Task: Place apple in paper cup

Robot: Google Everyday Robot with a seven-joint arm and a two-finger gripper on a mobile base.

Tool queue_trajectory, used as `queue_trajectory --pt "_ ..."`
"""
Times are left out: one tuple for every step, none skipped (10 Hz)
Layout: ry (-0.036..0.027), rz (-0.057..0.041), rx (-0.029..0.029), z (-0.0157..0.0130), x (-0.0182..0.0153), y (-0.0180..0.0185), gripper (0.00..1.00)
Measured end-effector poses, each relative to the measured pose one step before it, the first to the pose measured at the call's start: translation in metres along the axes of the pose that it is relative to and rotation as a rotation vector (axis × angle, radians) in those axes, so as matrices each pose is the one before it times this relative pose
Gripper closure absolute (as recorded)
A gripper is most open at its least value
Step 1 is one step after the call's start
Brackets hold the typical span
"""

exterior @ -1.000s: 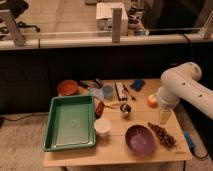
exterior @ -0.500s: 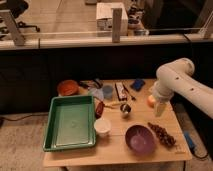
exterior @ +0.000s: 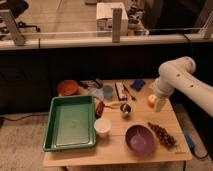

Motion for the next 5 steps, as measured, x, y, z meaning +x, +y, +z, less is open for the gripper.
queue_trajectory --pt "-0.00561 0.00332 0.00474 0.00045 0.00036 -0.00001 0.20" --pt "-0.00610 0.00375 0.00441 0.00129 0.00124 -0.00022 0.20" --pt "-0.00989 0.00100 0.00581 0.00597 0.00109 -0.00546 0.20" --pt "-0.00748 -0.00056 0.00394 0.00518 0.00022 -0.00548 0.20" --pt "-0.00470 0.00095 0.00278 0.00492 0.00164 -0.00494 0.20"
